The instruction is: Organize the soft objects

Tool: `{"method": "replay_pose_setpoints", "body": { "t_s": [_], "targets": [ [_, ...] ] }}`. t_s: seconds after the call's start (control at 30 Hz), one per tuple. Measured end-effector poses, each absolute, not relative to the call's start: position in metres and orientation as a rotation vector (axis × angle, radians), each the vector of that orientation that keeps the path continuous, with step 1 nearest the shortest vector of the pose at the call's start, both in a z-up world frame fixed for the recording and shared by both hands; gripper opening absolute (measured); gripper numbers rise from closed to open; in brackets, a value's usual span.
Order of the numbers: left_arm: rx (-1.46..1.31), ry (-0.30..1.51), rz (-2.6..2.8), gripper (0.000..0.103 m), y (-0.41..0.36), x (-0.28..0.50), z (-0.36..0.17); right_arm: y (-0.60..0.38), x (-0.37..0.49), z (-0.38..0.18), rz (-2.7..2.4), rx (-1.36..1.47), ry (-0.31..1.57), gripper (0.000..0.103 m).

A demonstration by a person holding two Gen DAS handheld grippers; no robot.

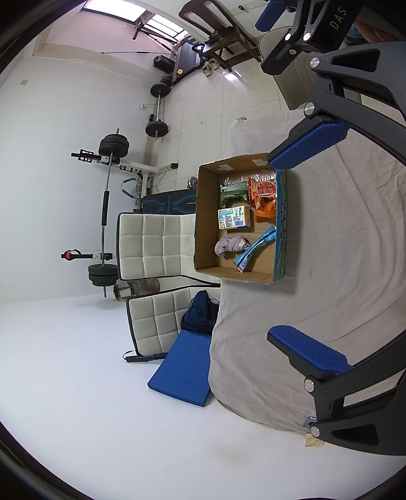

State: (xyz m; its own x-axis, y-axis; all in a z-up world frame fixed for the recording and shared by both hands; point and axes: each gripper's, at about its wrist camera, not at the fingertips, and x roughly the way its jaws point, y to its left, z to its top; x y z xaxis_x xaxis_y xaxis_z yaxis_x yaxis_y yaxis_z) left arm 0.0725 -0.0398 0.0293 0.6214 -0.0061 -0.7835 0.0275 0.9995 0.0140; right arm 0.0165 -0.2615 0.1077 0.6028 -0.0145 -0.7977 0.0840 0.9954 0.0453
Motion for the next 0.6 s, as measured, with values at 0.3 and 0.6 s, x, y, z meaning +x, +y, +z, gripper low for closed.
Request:
{"method": "replay_pose_setpoints", "body": {
  "t_s": [0.3, 0.6],
  "targets": [
    [0.024, 0.895, -0.017, 0.103, -0.0381, 0.0708, 0.0308, -0.2599, 0.0142, 0.1091, -0.066, 0.086, 0.923, 0.103],
    [0.026, 0.892, -0.015, 0.103, -0.038, 0.0707, 0.0307, -0.2587, 0.013, 0.1092, -0.069, 0.09, 0.922, 0.103]
  ]
}}
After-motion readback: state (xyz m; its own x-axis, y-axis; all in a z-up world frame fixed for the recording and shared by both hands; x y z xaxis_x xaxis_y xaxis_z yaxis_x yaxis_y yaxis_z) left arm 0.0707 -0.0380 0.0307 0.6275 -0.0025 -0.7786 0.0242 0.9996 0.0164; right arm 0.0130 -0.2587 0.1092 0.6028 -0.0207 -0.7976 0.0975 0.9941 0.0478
